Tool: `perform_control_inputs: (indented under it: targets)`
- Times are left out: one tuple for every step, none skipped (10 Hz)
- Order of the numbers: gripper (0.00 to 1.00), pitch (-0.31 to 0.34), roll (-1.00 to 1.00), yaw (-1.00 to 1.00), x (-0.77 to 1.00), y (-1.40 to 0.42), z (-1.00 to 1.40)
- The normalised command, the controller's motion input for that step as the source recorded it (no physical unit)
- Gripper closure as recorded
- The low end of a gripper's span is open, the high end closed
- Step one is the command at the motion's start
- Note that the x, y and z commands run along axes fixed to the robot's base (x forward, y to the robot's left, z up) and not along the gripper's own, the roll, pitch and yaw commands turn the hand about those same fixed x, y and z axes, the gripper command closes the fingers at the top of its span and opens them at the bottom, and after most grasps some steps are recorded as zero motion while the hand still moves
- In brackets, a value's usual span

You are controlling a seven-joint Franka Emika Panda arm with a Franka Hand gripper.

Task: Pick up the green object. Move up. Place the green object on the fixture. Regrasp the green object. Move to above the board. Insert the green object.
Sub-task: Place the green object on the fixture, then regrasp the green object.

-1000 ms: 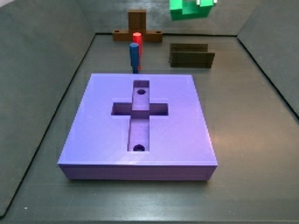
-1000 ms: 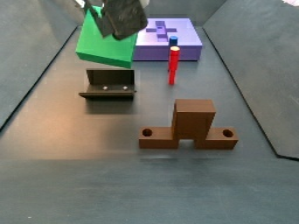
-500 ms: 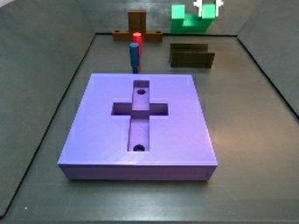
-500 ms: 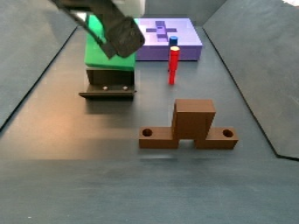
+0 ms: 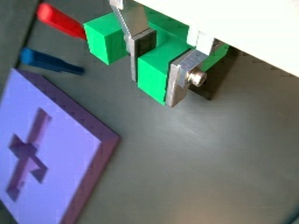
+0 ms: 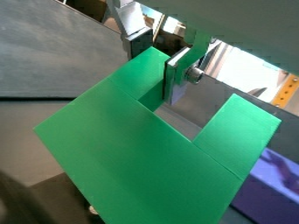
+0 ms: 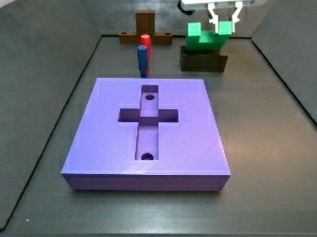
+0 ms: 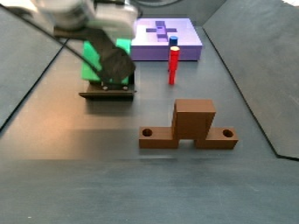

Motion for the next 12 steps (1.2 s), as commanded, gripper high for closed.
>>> perform_control_inputs:
  targets:
    - [1.0,0.0,0.01,0.0,-0.04,0.03,-0.28]
    - [1.0,0.04,0.09,0.0,-0.04,0.0,-0.22]
    - [1.0,0.1,0.15,0.0,0.0,0.0,-0.24]
    - [1.0,0.117,0.16,0.0,0.0,0.0,-0.25]
    - [1.0,0.063,0.12,0.0,0.0,0.0,-0.21]
    - [1.0,0.0,0.0,0.0,0.0,0.0,0.0]
    - [0.0,0.0,0.0,0.0,0.0,0.0,0.0]
    - [0.0,0.0,0.0,0.08,-0.03,0.07,0.12]
    - [0.0,0.0,0.33,0.0,-0.06,0.0,0.31]
    - [0.0,0.0,1.0,-0.05,-0.02,-0.15,0.35]
    - [0.0,0.0,1.0,-0.08,-0.06,-0.21,0.21]
    - [0.0,0.074,1.0,-0.06,-0.08,-0.21,0.07]
